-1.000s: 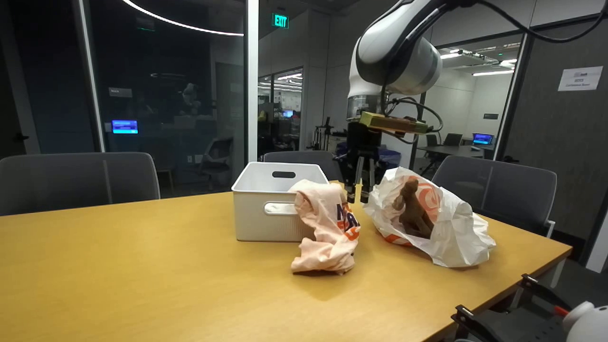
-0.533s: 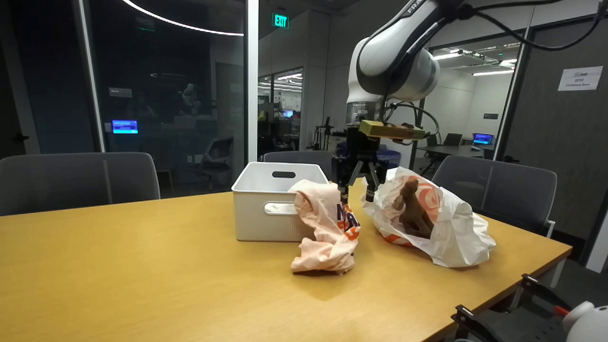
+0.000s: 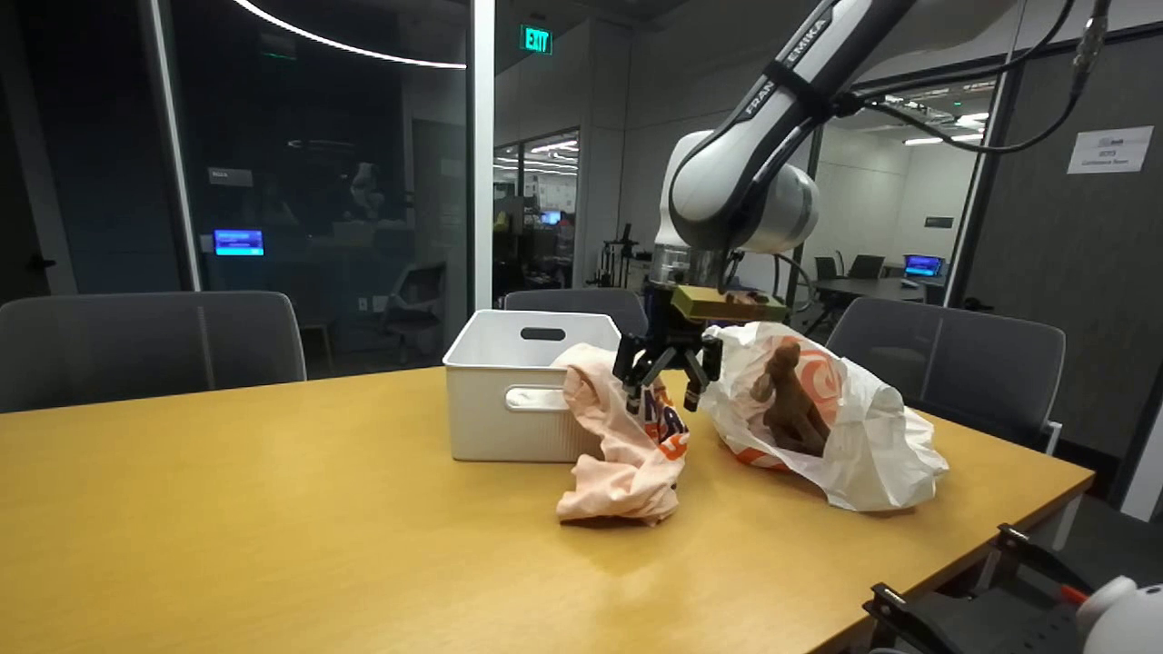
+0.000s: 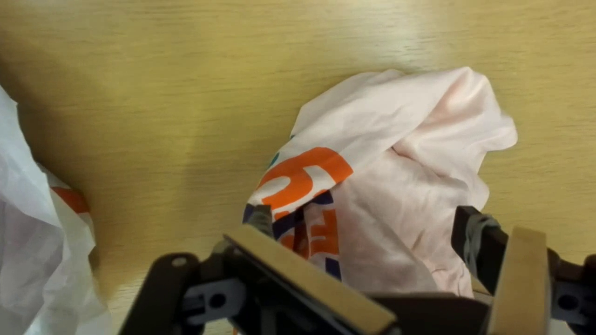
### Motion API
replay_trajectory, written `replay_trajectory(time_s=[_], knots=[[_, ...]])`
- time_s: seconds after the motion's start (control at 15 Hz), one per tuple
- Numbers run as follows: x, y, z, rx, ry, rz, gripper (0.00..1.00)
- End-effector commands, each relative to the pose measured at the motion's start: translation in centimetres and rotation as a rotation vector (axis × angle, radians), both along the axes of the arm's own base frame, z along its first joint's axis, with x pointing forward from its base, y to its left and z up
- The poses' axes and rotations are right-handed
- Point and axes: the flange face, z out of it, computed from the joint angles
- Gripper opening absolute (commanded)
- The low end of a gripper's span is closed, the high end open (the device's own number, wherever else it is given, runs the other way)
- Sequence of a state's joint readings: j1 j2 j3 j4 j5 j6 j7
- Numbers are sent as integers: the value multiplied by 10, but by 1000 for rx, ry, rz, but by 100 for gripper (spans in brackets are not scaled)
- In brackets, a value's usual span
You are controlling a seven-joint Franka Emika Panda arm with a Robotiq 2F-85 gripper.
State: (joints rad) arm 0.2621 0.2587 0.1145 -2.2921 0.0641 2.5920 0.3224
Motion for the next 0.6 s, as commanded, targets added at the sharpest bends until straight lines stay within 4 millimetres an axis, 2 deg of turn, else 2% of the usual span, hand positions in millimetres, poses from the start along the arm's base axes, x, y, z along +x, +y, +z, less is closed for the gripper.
replay_trajectory(time_s=[0.0, 0.53], knots=[[18, 4, -26, 6, -32, 14, 100], [26, 1, -72, -50, 35, 68, 100]])
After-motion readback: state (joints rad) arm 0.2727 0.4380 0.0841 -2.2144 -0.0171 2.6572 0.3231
